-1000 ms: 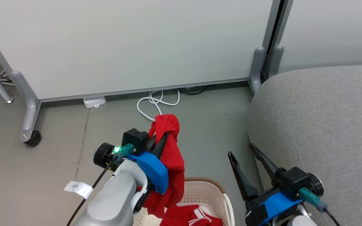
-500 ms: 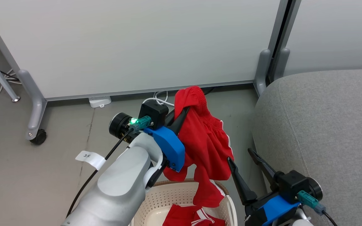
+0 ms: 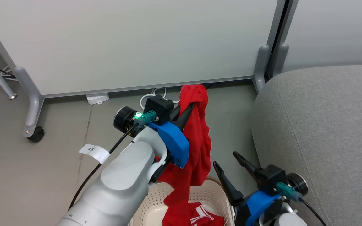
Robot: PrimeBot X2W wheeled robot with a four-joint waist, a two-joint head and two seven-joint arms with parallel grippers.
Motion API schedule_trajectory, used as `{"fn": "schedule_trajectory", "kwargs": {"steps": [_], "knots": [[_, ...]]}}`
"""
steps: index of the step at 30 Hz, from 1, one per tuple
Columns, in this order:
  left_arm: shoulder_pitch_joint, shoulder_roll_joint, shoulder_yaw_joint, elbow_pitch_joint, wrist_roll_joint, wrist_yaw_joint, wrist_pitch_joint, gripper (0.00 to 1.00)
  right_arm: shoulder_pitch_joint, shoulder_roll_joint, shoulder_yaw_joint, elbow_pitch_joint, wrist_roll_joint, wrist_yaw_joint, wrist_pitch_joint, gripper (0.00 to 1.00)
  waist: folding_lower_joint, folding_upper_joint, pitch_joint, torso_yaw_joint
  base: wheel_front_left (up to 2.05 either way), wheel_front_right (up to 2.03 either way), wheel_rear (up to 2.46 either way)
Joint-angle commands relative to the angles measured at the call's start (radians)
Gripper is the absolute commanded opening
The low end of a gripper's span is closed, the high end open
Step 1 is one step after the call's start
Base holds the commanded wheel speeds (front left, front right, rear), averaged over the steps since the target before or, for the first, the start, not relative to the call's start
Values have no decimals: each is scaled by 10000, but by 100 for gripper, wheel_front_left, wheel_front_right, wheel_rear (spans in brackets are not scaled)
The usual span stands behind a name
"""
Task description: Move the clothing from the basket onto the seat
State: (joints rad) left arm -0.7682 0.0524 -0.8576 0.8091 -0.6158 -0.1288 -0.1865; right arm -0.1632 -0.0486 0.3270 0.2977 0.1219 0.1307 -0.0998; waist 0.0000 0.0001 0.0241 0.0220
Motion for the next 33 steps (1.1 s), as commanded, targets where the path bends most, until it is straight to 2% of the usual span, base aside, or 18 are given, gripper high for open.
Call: {"fn": "schedule_trajectory", "kwargs": {"steps": [1, 21, 22, 23, 24, 33], "knots": [[-204, -4, -61, 11, -45, -21, -24, 0, -179, -30, 64, 145, -24, 1, 55, 100, 0, -1, 17, 21, 0, 0, 0], [-654, -16, -2018, -1420, -1020, 44, 313, 0, -3206, -27, 1080, 4011, 459, 1, -236, 100, 0, -1, 191, 595, 0, 0, 0], [-662, -16, -2087, -1465, -1066, 72, 303, 0, -3282, -27, 1173, 4148, 580, 1, -226, 77, 0, -1, 180, 610, 0, 0, 0], [-666, -18, -2145, -1496, -1113, 92, 295, 0, -3360, -29, 1261, 4250, 671, 1, -248, 24, 0, -1, 168, 622, 0, 0, 0], [-678, -18, -2198, -1508, -1159, 120, 281, 0, -3428, -29, 1352, 4350, 750, 1, -261, 0, 0, -1, 152, 632, 0, 0, 0], [-722, -20, -2517, -1255, -1465, 246, 153, 0, -3536, -29, 1777, 4887, 1271, 1, -575, 0, 0, -1, -22, 573, 0, 0, 0]]}}
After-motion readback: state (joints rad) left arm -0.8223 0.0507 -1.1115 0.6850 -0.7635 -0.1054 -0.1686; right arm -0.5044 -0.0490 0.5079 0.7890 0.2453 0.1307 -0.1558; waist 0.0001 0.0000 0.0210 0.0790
